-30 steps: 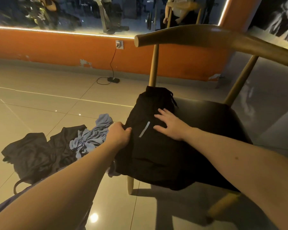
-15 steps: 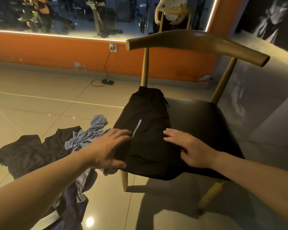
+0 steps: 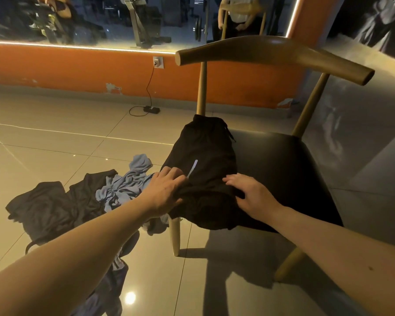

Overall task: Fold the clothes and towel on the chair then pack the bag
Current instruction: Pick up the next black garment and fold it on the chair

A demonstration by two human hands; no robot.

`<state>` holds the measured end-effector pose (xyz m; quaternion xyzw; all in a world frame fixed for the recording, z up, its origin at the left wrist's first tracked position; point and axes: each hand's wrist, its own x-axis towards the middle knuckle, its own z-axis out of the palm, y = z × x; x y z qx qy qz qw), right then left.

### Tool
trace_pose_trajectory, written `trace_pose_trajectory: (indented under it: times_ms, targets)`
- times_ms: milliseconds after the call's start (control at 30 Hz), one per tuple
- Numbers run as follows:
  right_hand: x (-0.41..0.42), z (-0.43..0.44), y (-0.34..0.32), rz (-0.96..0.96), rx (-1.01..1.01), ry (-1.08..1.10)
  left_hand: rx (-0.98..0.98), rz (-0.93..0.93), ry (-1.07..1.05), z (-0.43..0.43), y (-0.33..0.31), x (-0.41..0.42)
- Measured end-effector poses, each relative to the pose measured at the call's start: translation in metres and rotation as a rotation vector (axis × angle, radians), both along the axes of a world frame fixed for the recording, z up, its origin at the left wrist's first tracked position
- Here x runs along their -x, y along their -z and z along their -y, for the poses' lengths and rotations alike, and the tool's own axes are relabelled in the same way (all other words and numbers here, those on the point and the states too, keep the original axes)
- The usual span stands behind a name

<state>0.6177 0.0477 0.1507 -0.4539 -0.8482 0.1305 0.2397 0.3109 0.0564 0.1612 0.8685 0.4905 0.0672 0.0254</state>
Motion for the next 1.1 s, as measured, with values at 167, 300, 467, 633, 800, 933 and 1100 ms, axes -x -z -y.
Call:
trace_pose_trajectory:
  times_ms: [167, 300, 467, 633, 800, 933, 1100]
  targets:
    - [-0.005, 0.022, -0.013, -0.004, 0.077, 0.056, -0.089, 0.043, -0.001, 0.018, 0.003, -0.007]
    - [-0.009, 0.046, -0.037, -0.060, 0.268, 0.075, -0.087, 0.058, 0.068, 0.044, 0.003, -0.004]
    - [-0.013, 0.077, -0.055, -0.034, 0.413, 0.077, 0.077, 0.182, 0.098, 0.077, -0.010, -0.013]
    - [-0.022, 0.086, -0.069, -0.178, 0.532, 0.126, 0.333, 0.318, -0.063, 0.082, -0.039, -0.026]
    - [-0.034, 0.056, -0.091, -0.397, 0.736, 0.216, 0.558, 0.529, -0.118, 0.046, -0.086, -0.043]
    - [-0.033, 0.009, -0.099, -0.610, 0.839, 0.348, 0.707, 0.619, -0.213, -0.009, -0.106, -0.050]
    - [-0.028, -0.047, -0.101, -0.781, 1.030, 0.448, 0.724, 0.613, -0.352, -0.078, -0.109, -0.058]
